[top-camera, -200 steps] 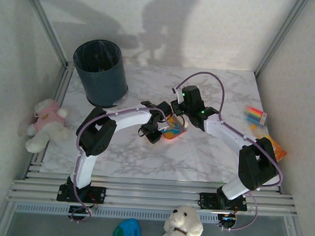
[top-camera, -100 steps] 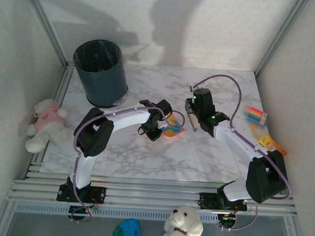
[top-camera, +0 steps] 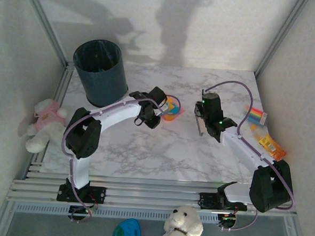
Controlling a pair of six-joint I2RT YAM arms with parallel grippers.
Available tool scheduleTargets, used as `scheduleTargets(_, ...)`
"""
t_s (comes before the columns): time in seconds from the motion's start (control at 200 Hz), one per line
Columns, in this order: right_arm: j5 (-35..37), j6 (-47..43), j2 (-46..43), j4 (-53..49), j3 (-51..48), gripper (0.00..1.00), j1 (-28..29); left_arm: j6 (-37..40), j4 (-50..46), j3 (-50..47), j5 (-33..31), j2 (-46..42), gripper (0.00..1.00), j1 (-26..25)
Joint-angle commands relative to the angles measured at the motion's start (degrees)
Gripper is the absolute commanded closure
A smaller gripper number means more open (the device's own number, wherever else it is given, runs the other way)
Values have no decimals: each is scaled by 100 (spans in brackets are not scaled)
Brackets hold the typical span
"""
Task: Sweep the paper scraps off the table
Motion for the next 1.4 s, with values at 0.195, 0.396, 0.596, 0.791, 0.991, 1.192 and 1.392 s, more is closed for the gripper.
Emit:
scheduleTargets(0.195, -91, 163, -97, 23, -22, 100, -69, -220, 46, 683, 608, -496, 100, 391)
scheduleTargets(0.396, -216, 160, -84, 14, 9, 100, -75, -203, -85, 1088, 894, -620, 100, 704)
scheduleTargets(0.596, -359, 112, -80, -16, 43, 100, -78, -107, -250, 1537, 1072, -663, 100, 981)
scheduleTargets(0.791, -325, 128, -76, -82, 52, 100, -76, -142, -274, 1813, 1403, -702, 100, 1267)
scheduleTargets(0.991, -351, 133, -74, -136, 81, 100, -72, -245, -188, 1985, 1756, -779, 100, 1490)
scheduleTargets(1.192, -351, 129, -42, -191, 122, 100, -72, -579, 100, 2044, 2473, -946, 100, 1886)
scheduleTargets(1.392, -369, 151, -18, -212, 124, 100, -77, -902, 396, 1946, 3092, -1128, 100, 2269)
